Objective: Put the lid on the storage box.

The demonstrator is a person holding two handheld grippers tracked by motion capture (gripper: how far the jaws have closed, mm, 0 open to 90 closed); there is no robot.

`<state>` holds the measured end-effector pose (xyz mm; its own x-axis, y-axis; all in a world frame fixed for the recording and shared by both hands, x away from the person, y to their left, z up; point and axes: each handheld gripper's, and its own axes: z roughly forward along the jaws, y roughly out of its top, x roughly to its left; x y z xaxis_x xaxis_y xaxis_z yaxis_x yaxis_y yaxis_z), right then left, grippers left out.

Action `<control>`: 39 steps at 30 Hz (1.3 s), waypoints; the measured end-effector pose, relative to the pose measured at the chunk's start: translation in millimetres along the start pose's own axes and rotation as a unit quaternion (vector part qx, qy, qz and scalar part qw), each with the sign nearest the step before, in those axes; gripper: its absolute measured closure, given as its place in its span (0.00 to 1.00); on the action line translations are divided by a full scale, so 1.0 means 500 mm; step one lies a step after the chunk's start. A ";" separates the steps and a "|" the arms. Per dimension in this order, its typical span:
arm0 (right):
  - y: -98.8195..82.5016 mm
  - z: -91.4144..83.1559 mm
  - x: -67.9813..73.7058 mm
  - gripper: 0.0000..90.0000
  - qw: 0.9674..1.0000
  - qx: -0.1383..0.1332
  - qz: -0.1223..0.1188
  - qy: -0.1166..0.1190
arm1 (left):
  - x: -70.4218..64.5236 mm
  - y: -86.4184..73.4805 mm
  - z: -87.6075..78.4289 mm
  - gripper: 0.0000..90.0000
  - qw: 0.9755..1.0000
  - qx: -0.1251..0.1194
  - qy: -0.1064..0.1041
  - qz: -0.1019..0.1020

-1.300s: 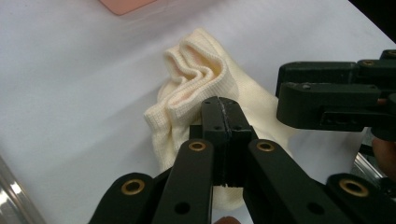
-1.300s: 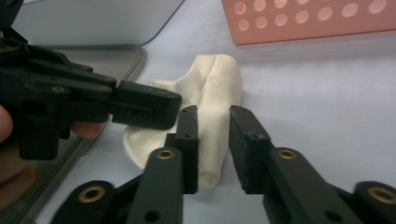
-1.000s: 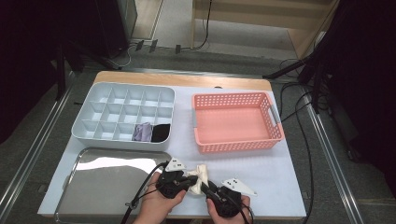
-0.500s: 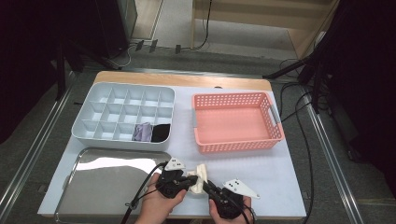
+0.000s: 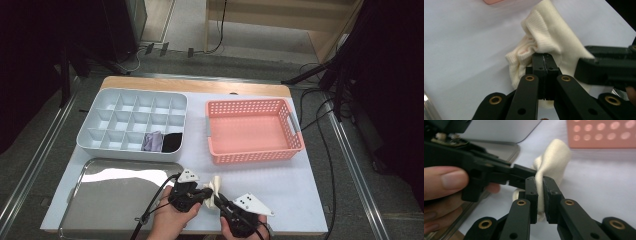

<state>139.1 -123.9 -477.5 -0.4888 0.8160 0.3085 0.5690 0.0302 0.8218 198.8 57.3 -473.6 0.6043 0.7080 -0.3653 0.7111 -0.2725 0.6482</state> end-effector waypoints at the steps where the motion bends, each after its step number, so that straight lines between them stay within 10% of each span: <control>1: -0.001 0.003 0.006 0.93 1.000 0.003 -0.008 0.000 | -0.001 -0.001 0.001 1.00 1.000 -0.002 0.002 -0.001; 9: -0.021 0.017 0.046 0.93 0.997 0.002 -0.074 -0.034 | 0.016 -0.003 -0.002 1.00 0.999 -0.005 -0.019 -0.027; 15: -0.030 0.028 0.044 0.94 0.997 0.007 -0.067 -0.036 | 0.031 0.004 -0.016 1.00 0.999 0.001 -0.028 -0.042; 22: -0.019 0.015 0.014 0.94 1.000 -0.001 0.004 -0.006 | 0.042 0.009 -0.040 0.91 0.998 -0.011 -0.036 -0.048; 33: -0.016 -0.020 -0.074 0.92 0.996 0.000 0.094 0.008 | -0.007 0.012 0.010 0.95 0.999 0.011 -0.045 -0.008; 39: -0.010 -0.018 -0.092 0.71 0.991 -0.014 0.135 0.019 | -0.003 0.009 0.021 1.00 0.999 0.010 -0.045 -0.010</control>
<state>152.8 -166.6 -491.7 -0.3462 0.7698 0.5362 0.6647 -0.2021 0.7192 205.0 48.1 -477.0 0.6186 0.6524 -0.4378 0.7304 -0.2721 0.6265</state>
